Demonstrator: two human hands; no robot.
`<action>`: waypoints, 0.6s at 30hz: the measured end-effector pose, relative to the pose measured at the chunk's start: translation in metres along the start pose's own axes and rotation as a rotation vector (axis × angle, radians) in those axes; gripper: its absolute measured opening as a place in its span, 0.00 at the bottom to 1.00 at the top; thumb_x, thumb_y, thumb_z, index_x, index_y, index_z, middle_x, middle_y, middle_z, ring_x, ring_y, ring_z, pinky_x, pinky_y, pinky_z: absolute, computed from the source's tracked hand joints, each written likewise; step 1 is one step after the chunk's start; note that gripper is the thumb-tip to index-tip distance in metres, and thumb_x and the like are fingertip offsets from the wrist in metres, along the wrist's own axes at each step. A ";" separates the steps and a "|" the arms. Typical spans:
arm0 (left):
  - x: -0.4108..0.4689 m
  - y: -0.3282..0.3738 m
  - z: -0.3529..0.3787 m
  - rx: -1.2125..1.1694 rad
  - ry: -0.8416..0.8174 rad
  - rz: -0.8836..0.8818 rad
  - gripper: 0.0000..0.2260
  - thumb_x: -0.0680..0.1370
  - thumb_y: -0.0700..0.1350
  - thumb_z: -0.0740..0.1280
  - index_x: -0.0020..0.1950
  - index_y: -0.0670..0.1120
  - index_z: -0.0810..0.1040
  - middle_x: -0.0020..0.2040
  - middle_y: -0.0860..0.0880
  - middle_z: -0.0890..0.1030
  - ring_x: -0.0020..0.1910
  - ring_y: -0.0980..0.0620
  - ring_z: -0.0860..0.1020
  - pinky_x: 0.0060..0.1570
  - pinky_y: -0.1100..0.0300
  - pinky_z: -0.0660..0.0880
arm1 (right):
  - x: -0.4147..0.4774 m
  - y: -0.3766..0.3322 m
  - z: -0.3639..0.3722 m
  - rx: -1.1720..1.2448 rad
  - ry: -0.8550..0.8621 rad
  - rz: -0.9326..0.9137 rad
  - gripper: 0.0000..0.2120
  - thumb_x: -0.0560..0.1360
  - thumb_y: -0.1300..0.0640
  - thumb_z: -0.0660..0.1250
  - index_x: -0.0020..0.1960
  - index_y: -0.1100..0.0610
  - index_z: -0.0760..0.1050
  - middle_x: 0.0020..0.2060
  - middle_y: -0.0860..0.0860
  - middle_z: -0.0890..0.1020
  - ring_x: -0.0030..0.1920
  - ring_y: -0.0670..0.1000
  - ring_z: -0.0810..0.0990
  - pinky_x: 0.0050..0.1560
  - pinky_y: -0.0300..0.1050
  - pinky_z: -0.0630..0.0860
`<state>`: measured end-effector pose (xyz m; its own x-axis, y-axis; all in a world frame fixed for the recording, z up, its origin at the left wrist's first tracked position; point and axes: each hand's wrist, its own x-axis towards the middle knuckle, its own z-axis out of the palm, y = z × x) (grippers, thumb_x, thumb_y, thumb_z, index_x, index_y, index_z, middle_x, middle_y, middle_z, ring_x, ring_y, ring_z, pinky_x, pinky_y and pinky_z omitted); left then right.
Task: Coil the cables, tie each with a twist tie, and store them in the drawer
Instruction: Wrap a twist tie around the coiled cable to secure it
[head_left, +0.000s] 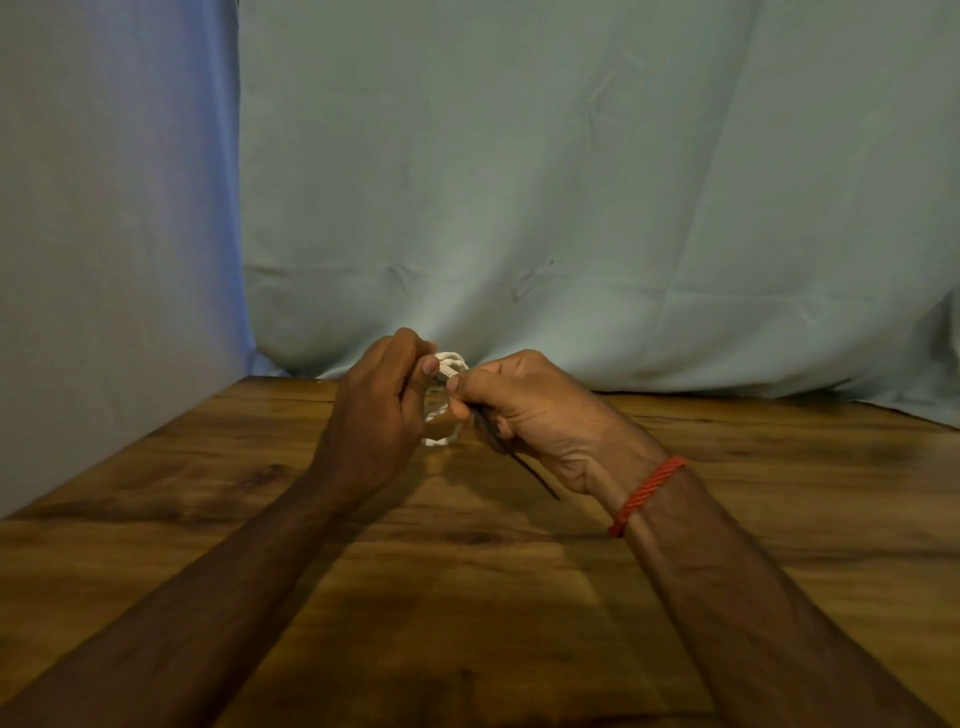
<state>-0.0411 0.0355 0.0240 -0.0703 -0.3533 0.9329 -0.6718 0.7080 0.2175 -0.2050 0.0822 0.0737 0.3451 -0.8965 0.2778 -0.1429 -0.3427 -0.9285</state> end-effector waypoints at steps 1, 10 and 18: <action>0.000 0.000 0.000 -0.003 -0.006 -0.002 0.08 0.83 0.43 0.60 0.46 0.42 0.74 0.40 0.51 0.75 0.39 0.54 0.71 0.39 0.62 0.66 | 0.000 0.000 0.000 0.035 0.012 0.011 0.20 0.78 0.60 0.65 0.28 0.56 0.75 0.19 0.51 0.64 0.25 0.51 0.59 0.30 0.45 0.55; -0.007 0.002 0.002 -0.138 -0.150 -0.060 0.09 0.83 0.47 0.60 0.43 0.47 0.71 0.34 0.54 0.73 0.34 0.56 0.72 0.34 0.62 0.66 | 0.005 0.007 -0.004 0.449 0.089 0.080 0.08 0.79 0.58 0.66 0.46 0.60 0.83 0.38 0.49 0.83 0.46 0.48 0.78 0.41 0.42 0.72; -0.010 0.008 0.001 -0.267 -0.326 -0.010 0.15 0.83 0.53 0.57 0.54 0.41 0.74 0.44 0.49 0.80 0.43 0.51 0.79 0.42 0.50 0.74 | 0.004 0.003 -0.006 0.235 0.236 -0.026 0.08 0.76 0.59 0.68 0.44 0.60 0.84 0.46 0.57 0.87 0.44 0.48 0.83 0.48 0.45 0.72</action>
<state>-0.0464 0.0441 0.0164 -0.3230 -0.5052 0.8003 -0.4617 0.8223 0.3327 -0.2093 0.0756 0.0737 0.1180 -0.9381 0.3255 0.0908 -0.3163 -0.9443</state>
